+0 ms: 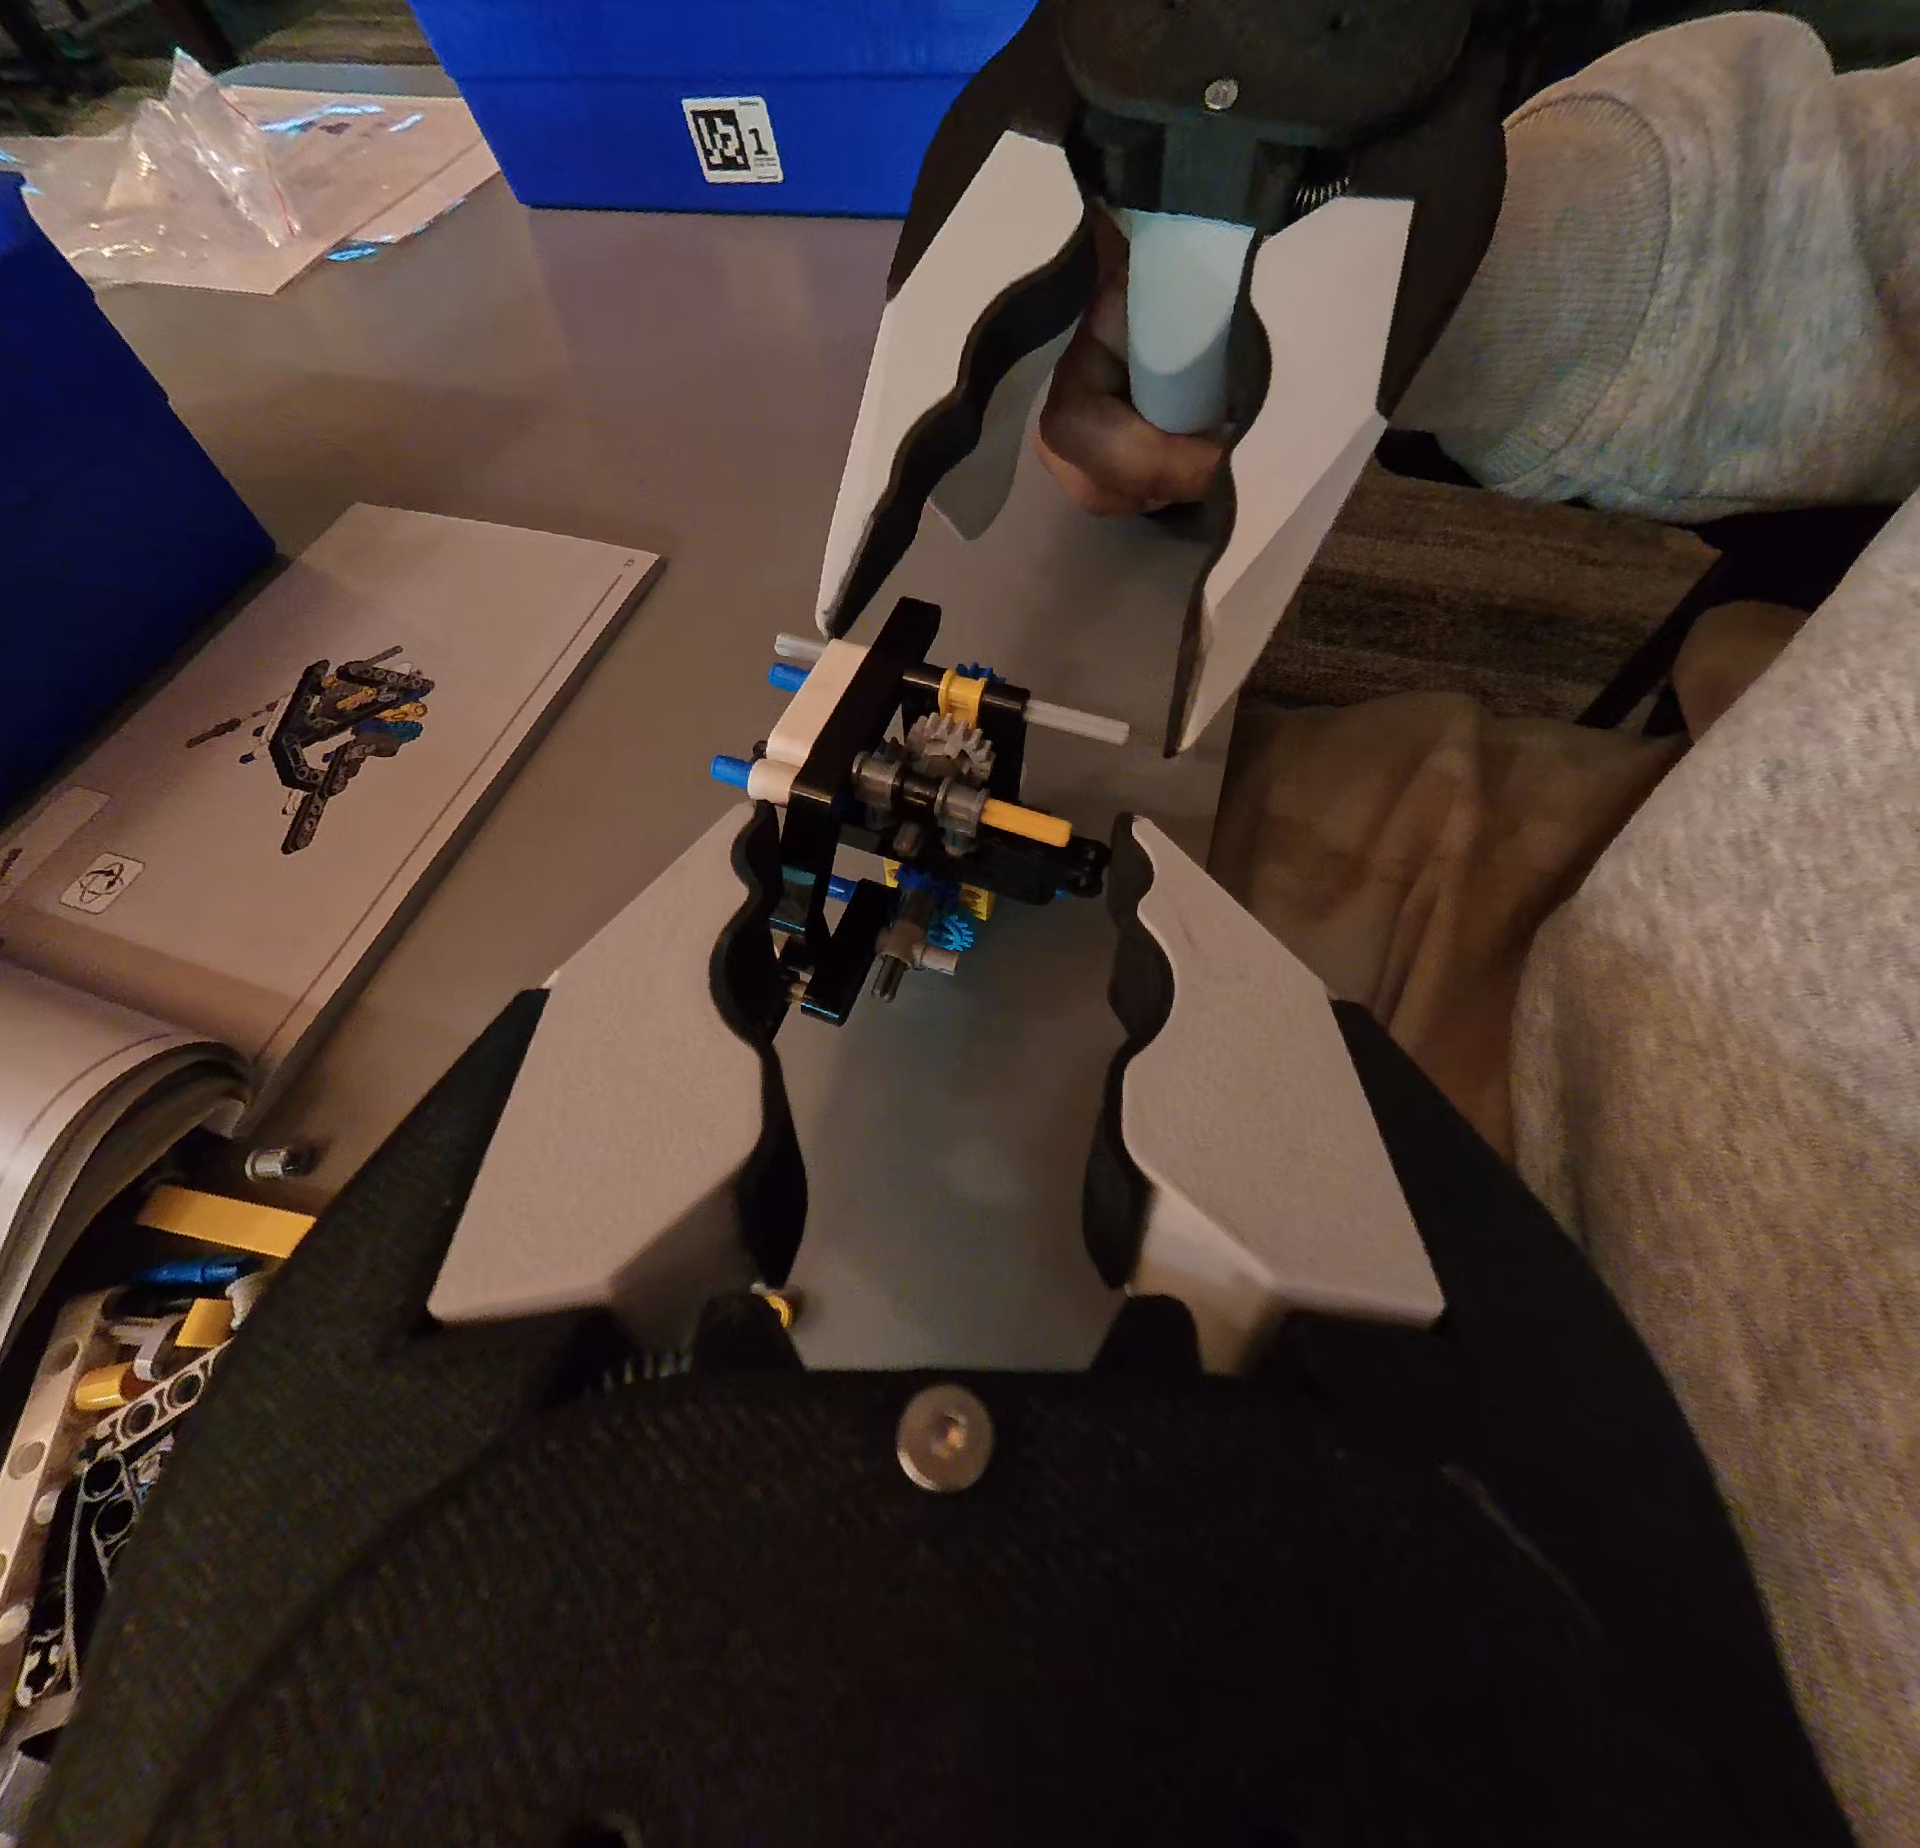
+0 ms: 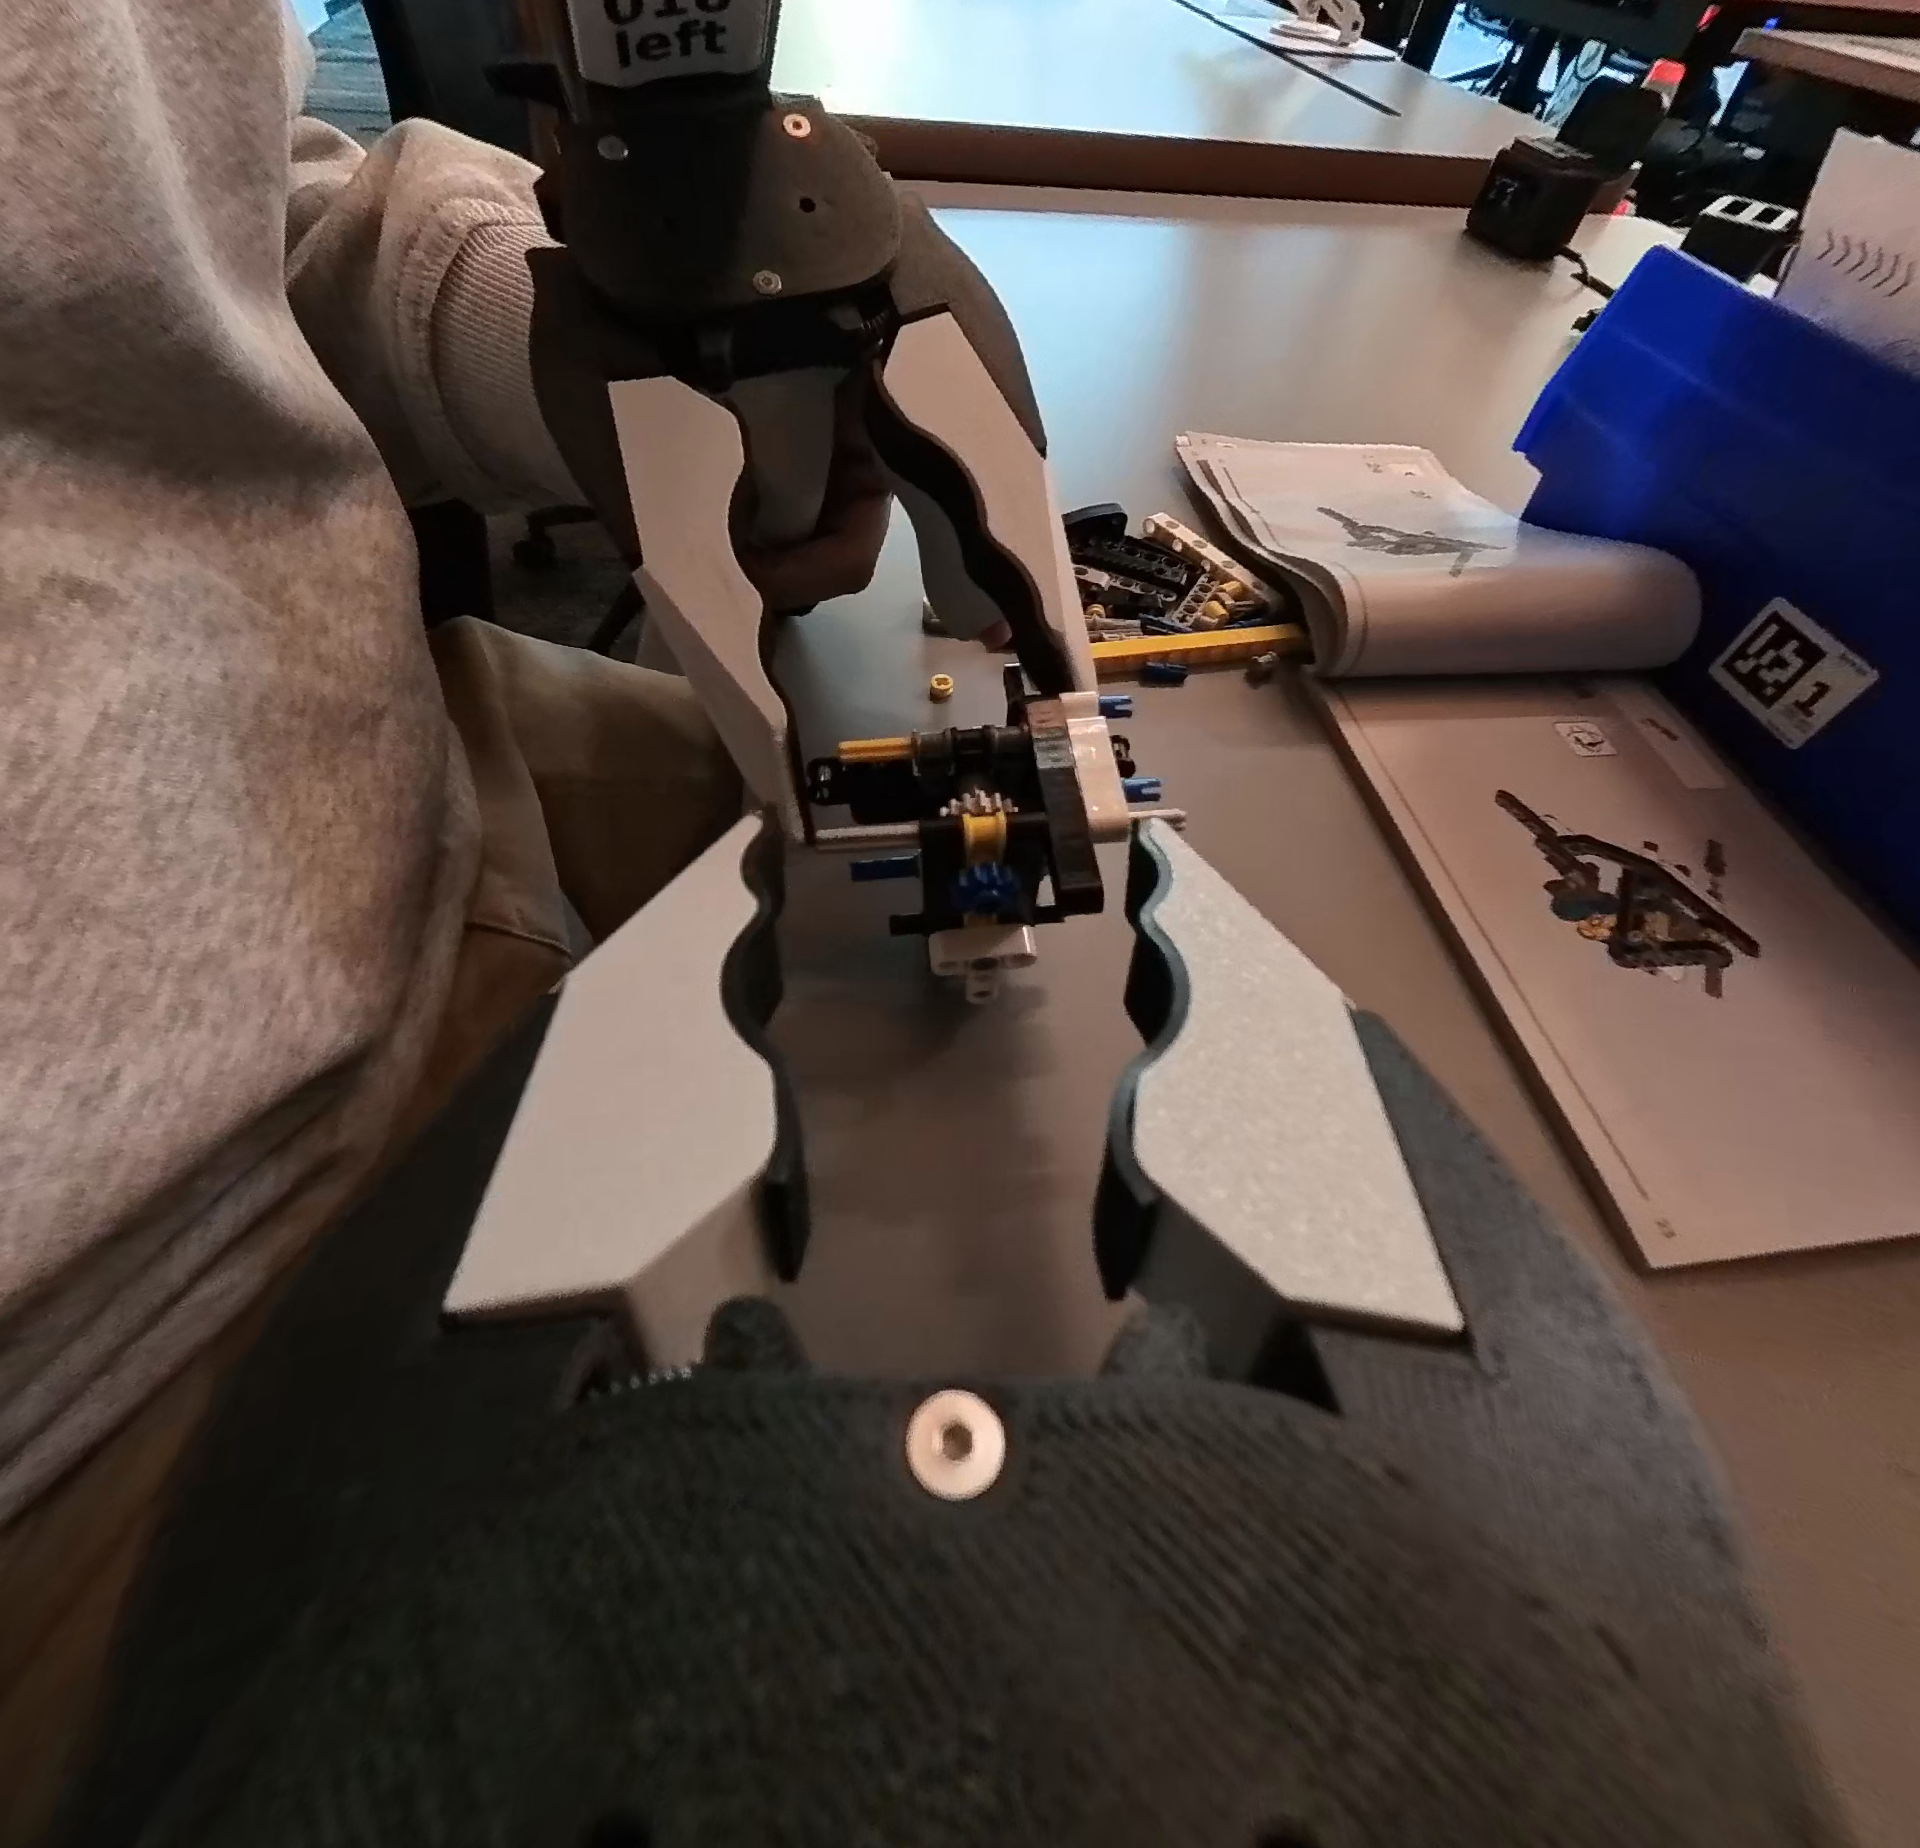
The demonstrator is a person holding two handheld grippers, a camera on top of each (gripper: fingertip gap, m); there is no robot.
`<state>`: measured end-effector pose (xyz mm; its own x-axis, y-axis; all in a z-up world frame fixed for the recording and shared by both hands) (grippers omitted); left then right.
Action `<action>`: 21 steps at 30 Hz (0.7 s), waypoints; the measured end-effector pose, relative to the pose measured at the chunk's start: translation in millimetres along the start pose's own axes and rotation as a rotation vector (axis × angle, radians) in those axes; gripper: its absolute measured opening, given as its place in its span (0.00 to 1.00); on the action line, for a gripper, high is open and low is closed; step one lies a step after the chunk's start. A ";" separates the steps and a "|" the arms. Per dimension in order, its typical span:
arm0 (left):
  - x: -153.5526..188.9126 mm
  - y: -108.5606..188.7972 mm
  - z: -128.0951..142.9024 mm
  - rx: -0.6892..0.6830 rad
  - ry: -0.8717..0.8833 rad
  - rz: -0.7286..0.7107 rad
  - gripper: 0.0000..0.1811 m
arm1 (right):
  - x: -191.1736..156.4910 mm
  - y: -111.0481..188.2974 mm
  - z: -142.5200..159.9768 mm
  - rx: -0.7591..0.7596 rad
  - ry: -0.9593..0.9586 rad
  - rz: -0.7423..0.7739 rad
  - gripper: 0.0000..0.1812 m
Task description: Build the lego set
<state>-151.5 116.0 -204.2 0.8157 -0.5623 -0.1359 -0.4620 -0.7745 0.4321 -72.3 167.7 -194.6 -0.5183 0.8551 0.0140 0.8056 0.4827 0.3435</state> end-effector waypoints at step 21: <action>-0.2 -0.6 -0.1 -0.001 0.003 0.000 0.34 | 4.4 4.7 -1.2 0.035 -0.053 0.005 0.39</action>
<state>-151.3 116.6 -204.3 0.8164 -0.5619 -0.1334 -0.4621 -0.7741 0.4328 -71.2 173.5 -191.8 -0.4993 0.8657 -0.0349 0.8181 0.4843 0.3101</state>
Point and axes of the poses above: each gripper's, where its closed fingertips meet, y back along the fingers, z out of its underside, x = y × z across the jaws, the point moved 5 cm from there along y, back along the fingers, and after that the axes turned 9 degrees about -z, right-handed, at the moved point
